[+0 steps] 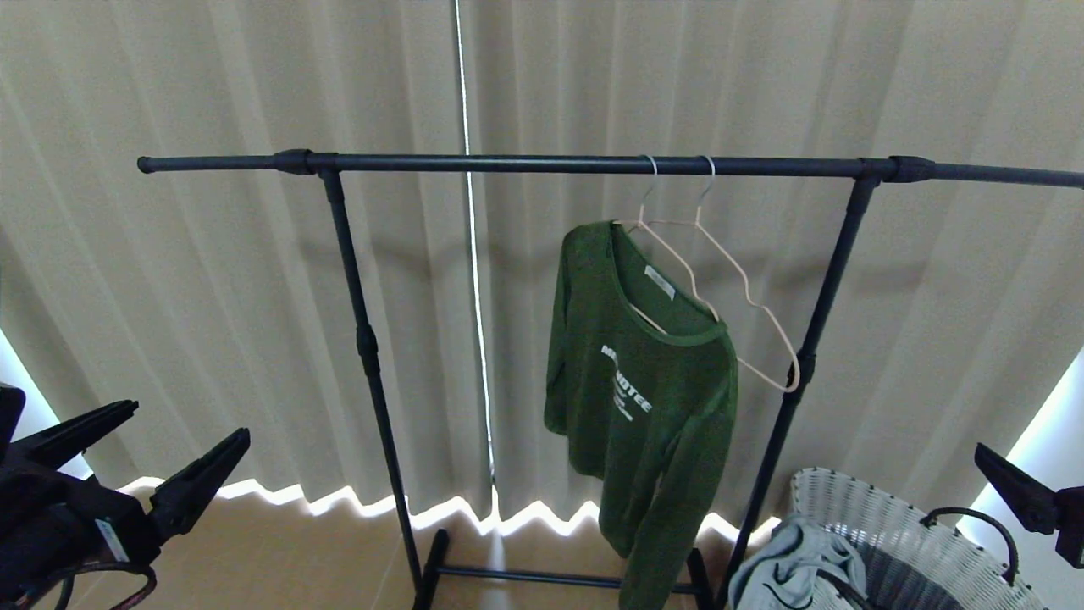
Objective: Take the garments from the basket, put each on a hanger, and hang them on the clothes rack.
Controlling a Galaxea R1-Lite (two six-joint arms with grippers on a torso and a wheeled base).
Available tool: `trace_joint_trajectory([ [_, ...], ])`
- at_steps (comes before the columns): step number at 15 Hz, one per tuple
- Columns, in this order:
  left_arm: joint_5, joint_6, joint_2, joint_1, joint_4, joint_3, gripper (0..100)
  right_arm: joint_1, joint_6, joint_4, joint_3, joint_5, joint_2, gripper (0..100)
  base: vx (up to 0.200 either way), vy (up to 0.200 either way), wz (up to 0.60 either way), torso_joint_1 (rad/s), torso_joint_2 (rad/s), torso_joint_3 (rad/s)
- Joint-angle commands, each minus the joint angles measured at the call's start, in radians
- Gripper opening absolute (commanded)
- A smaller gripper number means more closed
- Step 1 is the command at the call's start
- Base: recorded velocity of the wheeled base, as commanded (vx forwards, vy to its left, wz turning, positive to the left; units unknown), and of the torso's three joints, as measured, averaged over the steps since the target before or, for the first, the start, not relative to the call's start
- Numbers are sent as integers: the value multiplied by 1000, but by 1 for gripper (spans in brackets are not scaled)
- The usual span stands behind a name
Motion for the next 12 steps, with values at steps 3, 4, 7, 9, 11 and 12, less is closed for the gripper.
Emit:
trace_joint_trajectory([
  [3,0,3,-7,-2,0,31,100,0,7,2,20,4,10,100,-200,0,0,1,1,5],
  [4,0,3,-13,-2,-2,54,100,0,7,3,21,4,10,100,-200,0,0,7,2,2],
  [7,-3,20,-9,-11,-2,70,100,0,6,2,47,0,11,100,0,0,0,0,0,0],
  [9,-2,40,-12,-29,-2,74,100,1,4,0,40,0,11,100,0,0,0,0,0,0],
  [11,-2,45,-15,-43,-2,74,100,0,2,0,41,0,4,100,0,0,0,0,0,0],
  [12,-2,43,-13,-43,-3,51,100,0,4,2,44,0,7,100,0,0,0,0,0,0],
])
